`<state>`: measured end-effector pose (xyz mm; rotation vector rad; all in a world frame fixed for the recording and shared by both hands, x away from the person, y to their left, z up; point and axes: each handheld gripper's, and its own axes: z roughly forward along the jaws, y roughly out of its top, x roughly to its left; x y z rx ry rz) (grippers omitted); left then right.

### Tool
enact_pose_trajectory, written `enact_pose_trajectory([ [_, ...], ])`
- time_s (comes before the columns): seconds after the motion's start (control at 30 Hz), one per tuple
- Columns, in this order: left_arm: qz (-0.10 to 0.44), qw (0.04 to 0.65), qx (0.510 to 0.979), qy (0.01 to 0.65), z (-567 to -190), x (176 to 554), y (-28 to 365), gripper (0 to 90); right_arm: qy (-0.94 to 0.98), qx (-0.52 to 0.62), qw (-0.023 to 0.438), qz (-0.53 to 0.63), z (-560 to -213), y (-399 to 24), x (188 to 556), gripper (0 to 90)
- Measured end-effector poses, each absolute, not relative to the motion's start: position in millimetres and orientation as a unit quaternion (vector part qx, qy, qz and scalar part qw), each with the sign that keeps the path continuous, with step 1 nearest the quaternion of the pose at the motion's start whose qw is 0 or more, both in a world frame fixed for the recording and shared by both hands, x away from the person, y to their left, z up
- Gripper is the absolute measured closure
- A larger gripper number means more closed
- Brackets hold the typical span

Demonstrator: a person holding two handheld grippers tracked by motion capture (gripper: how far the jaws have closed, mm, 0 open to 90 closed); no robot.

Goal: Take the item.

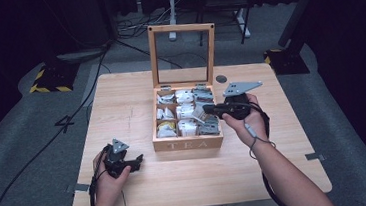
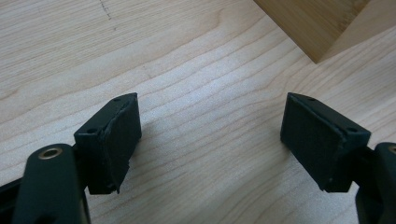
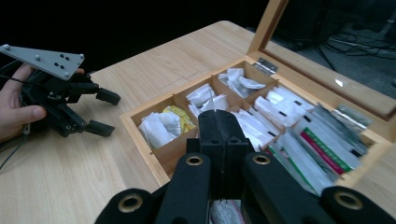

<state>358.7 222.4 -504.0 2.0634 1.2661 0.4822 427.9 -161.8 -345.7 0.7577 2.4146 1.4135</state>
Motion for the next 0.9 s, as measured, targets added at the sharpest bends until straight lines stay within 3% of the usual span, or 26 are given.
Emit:
enact_pose_trajectory([
  [0.9, 0.187, 0.327, 0.791, 0.482, -504.0, 361.4, 222.4, 19.7, 0.794, 0.350, 0.181, 0.462, -336.8, -262.3, 439.3, 90.0],
])
